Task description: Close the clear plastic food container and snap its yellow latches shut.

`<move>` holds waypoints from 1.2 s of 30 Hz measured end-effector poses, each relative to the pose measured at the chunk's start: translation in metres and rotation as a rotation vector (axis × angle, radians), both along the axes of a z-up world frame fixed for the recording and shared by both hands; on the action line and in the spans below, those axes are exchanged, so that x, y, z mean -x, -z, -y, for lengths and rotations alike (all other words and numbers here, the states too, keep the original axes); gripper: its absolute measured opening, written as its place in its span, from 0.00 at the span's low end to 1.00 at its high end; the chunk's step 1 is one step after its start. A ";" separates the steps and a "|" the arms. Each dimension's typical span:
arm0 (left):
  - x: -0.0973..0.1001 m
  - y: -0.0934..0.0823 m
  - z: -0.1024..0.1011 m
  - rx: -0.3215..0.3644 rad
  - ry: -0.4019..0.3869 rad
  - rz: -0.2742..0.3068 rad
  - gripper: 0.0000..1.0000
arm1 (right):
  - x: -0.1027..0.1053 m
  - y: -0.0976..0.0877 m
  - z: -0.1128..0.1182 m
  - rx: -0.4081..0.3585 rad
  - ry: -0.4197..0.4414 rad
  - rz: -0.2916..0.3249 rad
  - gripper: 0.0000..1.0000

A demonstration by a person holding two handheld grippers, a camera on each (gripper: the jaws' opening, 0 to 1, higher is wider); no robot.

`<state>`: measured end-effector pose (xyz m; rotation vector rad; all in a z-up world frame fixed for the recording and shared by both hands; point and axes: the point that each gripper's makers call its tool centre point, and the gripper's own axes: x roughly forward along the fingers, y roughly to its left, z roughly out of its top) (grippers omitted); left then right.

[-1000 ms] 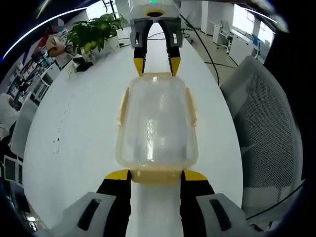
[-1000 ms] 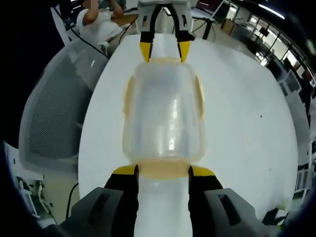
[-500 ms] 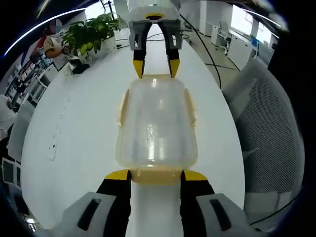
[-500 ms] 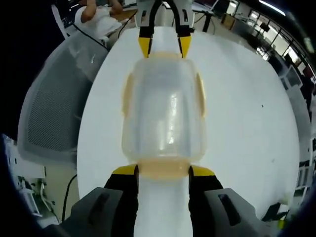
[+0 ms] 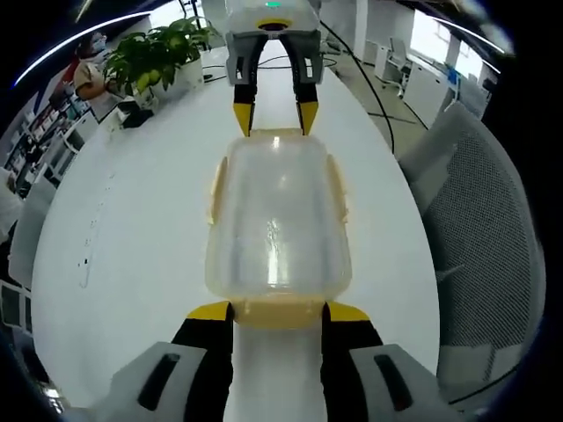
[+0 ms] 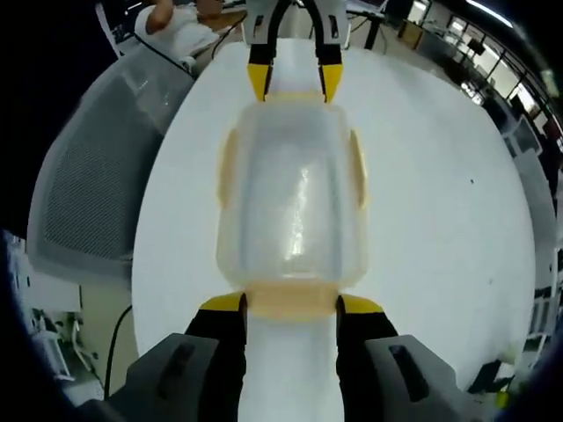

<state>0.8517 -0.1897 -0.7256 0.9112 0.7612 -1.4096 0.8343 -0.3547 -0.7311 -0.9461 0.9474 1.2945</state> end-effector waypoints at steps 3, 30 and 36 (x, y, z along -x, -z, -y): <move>0.001 0.000 0.000 0.004 -0.004 -0.008 0.33 | 0.000 0.000 0.000 0.005 -0.003 -0.003 0.36; 0.005 -0.001 0.003 0.040 -0.043 -0.007 0.35 | 0.006 0.003 0.010 0.029 0.021 0.029 0.35; 0.004 -0.010 0.000 0.054 -0.108 -0.002 0.35 | 0.007 -0.010 0.010 -0.017 0.114 0.030 0.35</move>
